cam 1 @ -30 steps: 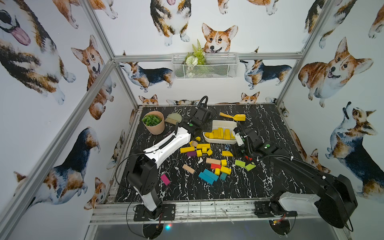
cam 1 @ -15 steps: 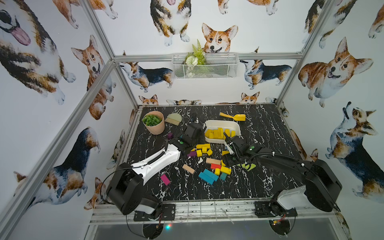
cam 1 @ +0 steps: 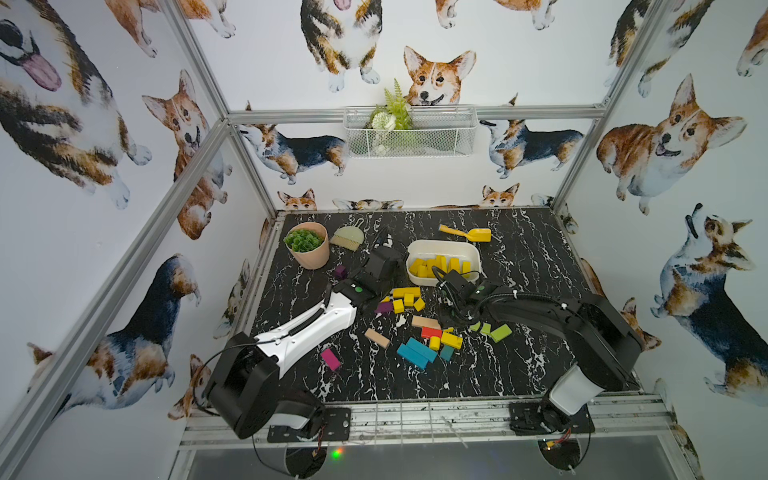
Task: Pick out the yellow building blocks
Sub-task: Pick up the building block from the center of the board.
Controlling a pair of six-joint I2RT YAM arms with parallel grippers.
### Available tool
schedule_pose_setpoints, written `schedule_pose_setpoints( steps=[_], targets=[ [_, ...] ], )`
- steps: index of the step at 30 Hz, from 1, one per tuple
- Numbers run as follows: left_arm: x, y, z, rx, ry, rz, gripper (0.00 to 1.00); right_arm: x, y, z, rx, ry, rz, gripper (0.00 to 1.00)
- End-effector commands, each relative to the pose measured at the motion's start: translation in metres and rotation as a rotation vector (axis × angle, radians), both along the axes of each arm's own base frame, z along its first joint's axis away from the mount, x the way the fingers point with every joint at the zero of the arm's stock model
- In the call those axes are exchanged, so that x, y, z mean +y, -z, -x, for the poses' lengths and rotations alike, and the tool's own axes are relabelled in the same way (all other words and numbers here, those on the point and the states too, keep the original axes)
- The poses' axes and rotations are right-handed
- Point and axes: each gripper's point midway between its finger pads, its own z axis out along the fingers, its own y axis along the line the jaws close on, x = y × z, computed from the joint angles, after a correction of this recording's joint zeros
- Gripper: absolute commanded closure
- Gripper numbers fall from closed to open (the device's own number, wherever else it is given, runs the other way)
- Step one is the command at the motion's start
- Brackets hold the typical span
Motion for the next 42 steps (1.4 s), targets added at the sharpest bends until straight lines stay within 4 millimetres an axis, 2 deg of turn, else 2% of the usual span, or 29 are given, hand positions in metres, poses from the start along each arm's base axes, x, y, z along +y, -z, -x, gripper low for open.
schedule_pose_setpoints(
  steps=[1, 9, 21, 27, 29, 31, 34, 37, 42],
  targets=[
    [0.003, -0.006, -0.004, -0.028, -0.022, 0.007, 0.58, -0.002, 0.003, -0.001, 0.011, 0.032, 0.022, 0.44],
    [0.007, -0.008, -0.005, -0.039, -0.038, -0.002, 0.58, -0.009, 0.005, 0.004, 0.023, 0.042, 0.039, 0.52],
    [0.008, -0.010, -0.003, -0.043, -0.036, 0.005, 0.58, -0.012, 0.013, 0.009, 0.056, 0.050, 0.057, 0.57],
    [0.009, -0.011, -0.002, -0.046, -0.036, 0.009, 0.58, -0.016, 0.016, 0.010, 0.060, 0.056, 0.080, 0.63],
    [0.009, -0.011, -0.002, -0.047, -0.039, 0.008, 0.58, -0.016, 0.015, 0.009, 0.057, 0.056, 0.081, 0.68],
    [0.009, -0.011, -0.002, -0.049, -0.042, 0.009, 0.58, -0.016, 0.009, 0.007, 0.041, 0.055, 0.074, 0.70],
    [0.010, -0.013, -0.003, -0.055, -0.046, 0.009, 0.58, -0.016, -0.012, 0.001, -0.014, 0.050, 0.057, 0.71],
    [0.013, -0.015, -0.005, -0.066, -0.061, 0.002, 0.57, -0.017, -0.045, -0.011, -0.103, 0.032, 0.058, 0.71],
    [0.022, -0.016, -0.003, -0.078, -0.094, -0.002, 0.57, -0.012, -0.087, -0.038, -0.233, 0.003, 0.057, 0.70]
  ],
)
